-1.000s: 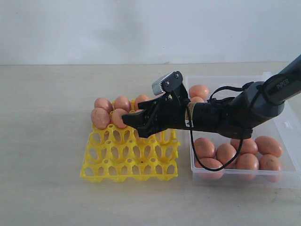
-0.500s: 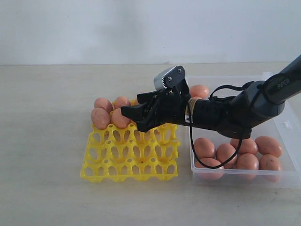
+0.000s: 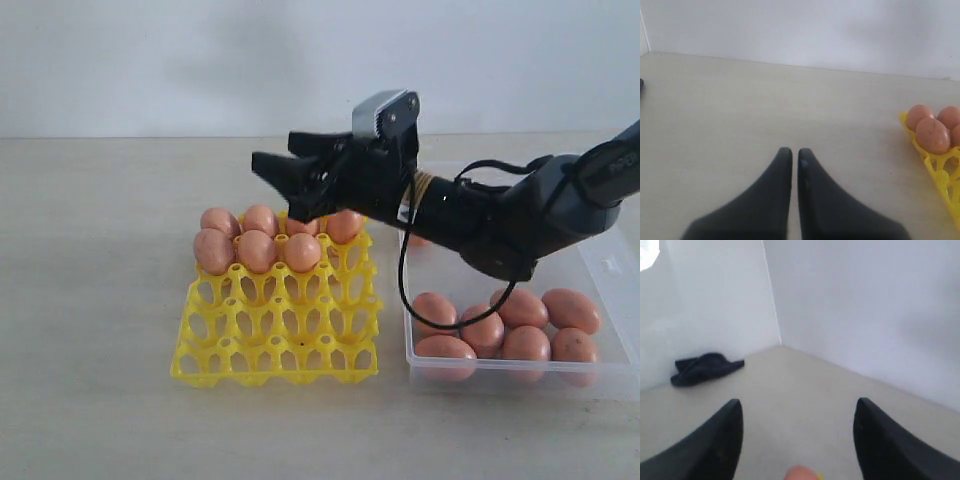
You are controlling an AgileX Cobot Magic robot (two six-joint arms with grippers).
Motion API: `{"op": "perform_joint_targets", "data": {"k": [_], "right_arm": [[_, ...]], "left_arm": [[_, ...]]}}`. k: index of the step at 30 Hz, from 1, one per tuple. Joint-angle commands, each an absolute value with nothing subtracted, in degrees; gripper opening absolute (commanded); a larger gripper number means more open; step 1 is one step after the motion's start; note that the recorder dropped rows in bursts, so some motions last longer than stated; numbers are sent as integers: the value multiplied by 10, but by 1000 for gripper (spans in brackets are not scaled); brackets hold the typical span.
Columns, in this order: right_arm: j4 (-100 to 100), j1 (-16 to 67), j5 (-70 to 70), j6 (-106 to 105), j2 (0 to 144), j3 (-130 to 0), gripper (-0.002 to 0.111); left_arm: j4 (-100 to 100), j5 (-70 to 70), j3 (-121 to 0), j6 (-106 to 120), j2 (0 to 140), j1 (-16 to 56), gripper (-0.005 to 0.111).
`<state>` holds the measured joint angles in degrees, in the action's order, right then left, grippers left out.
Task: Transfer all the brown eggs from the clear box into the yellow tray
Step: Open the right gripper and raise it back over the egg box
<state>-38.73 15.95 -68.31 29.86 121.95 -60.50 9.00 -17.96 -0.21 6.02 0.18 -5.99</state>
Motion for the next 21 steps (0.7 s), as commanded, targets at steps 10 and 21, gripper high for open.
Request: {"op": "perform_joint_targets", "data": {"k": [10,21], "right_arm": [[-800,79,-91,732,917,-607,0],[-999,78,-139,1008,1037,-606,58]], "left_arm": [[90,-179,0,62,0,-61,4],[90,-179,0,62,0,-61,4]]}}
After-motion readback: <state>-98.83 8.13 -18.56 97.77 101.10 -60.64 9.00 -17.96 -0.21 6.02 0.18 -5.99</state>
